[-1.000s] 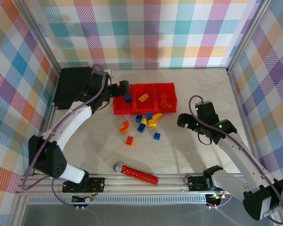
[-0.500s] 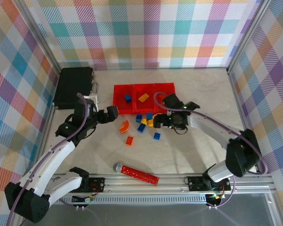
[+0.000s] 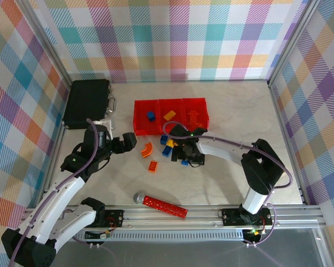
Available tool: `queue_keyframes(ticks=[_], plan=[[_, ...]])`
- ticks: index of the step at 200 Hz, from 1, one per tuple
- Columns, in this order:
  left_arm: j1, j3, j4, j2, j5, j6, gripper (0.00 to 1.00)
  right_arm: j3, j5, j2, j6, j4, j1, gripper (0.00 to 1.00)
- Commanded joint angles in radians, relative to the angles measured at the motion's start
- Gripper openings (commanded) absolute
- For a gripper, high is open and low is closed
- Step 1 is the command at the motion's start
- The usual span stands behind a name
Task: Sort the legos into containers by color
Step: Pick up the lego from the center of the table.
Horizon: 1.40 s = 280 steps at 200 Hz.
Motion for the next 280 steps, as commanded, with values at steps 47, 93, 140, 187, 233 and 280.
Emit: queue_keyframes(ticks=[47,93,140,187,233,280], plan=[[-0.006,-0.013,-0.007,0.017,0.019,-0.018,1.00,0.018,0.059,0.063,0.058,0.047,0.009,0.78],[-0.006,-0.011,-0.014,0.017,0.012,-0.020,1.00,0.024,0.048,0.109,0.051,0.080,0.008,0.71],[-0.006,-0.009,-0.044,0.017,-0.046,-0.029,1.00,0.010,0.044,0.124,0.060,0.090,0.008,0.61],[-0.006,-0.010,-0.050,0.017,-0.054,-0.032,1.00,-0.001,0.045,0.122,0.053,0.099,0.008,0.43],[-0.006,-0.009,-0.053,0.022,-0.065,-0.034,1.00,0.024,0.019,0.123,0.010,0.099,0.008,0.30],[-0.006,0.000,-0.075,0.004,-0.075,-0.039,1.00,0.112,0.049,0.035,-0.108,0.089,0.008,0.25]])
